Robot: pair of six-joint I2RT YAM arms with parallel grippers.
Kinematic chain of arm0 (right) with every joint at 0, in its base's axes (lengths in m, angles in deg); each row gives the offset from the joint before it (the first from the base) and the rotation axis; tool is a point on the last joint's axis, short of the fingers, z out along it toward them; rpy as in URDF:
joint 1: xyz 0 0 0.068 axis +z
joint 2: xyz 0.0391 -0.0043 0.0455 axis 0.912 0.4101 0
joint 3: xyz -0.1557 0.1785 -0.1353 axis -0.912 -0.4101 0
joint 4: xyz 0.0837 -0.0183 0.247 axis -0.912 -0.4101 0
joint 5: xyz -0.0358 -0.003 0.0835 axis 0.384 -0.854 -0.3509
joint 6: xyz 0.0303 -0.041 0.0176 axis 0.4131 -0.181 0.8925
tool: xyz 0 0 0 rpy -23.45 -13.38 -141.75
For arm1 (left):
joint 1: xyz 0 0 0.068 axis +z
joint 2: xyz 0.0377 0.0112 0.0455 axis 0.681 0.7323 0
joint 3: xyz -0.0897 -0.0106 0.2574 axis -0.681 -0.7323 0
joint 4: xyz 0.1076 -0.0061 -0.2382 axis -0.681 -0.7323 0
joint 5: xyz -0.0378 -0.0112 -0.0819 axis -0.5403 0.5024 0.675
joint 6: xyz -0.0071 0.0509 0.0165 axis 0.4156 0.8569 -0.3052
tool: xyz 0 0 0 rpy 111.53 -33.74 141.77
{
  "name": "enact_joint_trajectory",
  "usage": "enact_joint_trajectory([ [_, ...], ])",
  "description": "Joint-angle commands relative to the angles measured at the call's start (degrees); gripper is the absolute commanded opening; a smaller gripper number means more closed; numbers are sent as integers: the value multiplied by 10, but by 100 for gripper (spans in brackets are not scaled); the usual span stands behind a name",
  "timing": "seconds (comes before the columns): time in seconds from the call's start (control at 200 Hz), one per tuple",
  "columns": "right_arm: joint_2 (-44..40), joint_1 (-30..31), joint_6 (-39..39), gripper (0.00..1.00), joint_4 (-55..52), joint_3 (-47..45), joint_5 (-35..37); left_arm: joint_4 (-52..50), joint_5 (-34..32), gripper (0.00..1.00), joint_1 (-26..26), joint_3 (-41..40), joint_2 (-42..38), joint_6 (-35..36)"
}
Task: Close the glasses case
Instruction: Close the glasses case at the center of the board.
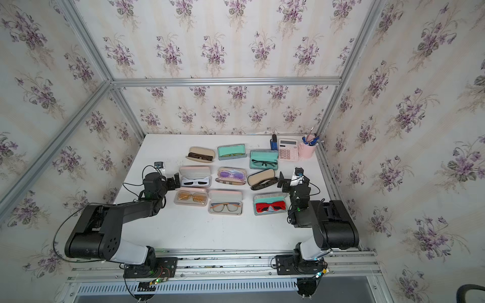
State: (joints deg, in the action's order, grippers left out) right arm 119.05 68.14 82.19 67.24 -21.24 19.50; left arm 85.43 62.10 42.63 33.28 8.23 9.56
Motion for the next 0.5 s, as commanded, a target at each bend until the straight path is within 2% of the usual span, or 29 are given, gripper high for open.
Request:
enact_joint_trajectory([
  [0.0, 2, 1, -2, 100, 17, 2, -2, 14, -6, 100, 0, 2, 0, 5],
  [0.495, 2, 1, -1, 100, 17, 2, 0, 14, -6, 100, 0, 2, 1, 5],
])
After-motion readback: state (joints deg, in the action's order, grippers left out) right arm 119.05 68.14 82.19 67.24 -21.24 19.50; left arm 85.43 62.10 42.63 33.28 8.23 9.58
